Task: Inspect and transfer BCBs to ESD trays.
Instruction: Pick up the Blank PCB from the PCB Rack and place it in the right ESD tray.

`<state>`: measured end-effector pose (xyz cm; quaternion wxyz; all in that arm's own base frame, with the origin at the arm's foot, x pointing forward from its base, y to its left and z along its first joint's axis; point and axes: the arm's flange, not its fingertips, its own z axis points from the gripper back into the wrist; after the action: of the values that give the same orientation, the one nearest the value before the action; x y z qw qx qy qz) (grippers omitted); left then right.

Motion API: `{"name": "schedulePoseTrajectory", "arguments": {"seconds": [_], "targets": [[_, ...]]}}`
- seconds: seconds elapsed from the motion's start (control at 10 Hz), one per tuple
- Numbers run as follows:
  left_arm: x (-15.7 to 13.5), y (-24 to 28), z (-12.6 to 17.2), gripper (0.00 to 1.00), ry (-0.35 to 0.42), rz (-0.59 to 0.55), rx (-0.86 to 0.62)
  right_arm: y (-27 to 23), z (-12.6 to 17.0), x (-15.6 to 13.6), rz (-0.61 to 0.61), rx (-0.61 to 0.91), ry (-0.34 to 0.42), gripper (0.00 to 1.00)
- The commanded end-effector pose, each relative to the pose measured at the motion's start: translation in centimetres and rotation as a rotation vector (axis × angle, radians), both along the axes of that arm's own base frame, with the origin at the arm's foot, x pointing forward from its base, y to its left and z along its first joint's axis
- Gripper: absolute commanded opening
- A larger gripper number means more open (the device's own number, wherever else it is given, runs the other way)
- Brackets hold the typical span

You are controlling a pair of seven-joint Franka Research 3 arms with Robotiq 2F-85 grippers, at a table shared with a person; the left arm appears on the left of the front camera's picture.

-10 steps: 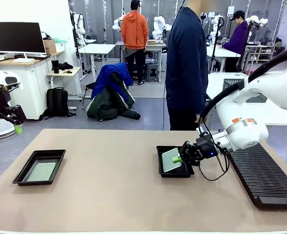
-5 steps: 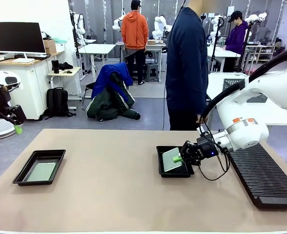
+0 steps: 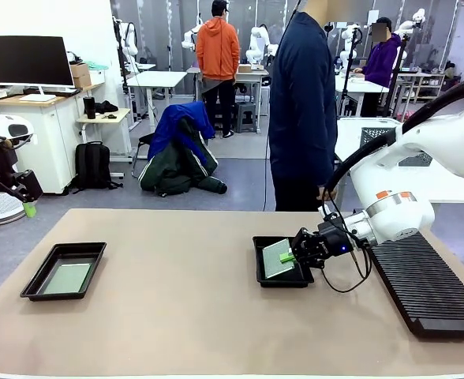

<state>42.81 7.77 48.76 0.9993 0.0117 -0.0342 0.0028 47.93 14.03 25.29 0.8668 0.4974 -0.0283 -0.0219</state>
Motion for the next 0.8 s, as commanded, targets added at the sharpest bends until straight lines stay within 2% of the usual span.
{"name": "schedulePoseTrajectory", "arguments": {"seconds": [0.0, 0.2, 0.3, 0.4, 0.7], "targets": [[-0.2, -0.1, -0.1, 1.00, -0.003, 0.016, 0.002, 0.0, -0.1, -0.1, -0.002, 0.001, 0.002, 0.03], [-0.2, -0.1, -0.1, 1.00, -0.003, 0.016, 0.002, 0.3, 0.6, 0.1, 0.005, -0.029, 0.012, 0.03], [-0.2, -0.1, -0.1, 1.00, -0.003, 0.016, 0.002, 0.5, 1.3, 0.2, -0.002, -0.050, 0.011, 0.15], [-0.2, -0.1, -0.1, 1.00, -0.003, 0.016, 0.002, 0.7, 1.9, 0.2, -0.007, -0.075, 0.016, 0.22], [-0.2, -0.1, -0.1, 1.00, -0.003, 0.016, 0.002, 0.4, 3.5, 0.2, -0.013, -0.122, 0.024, 0.53]]}}
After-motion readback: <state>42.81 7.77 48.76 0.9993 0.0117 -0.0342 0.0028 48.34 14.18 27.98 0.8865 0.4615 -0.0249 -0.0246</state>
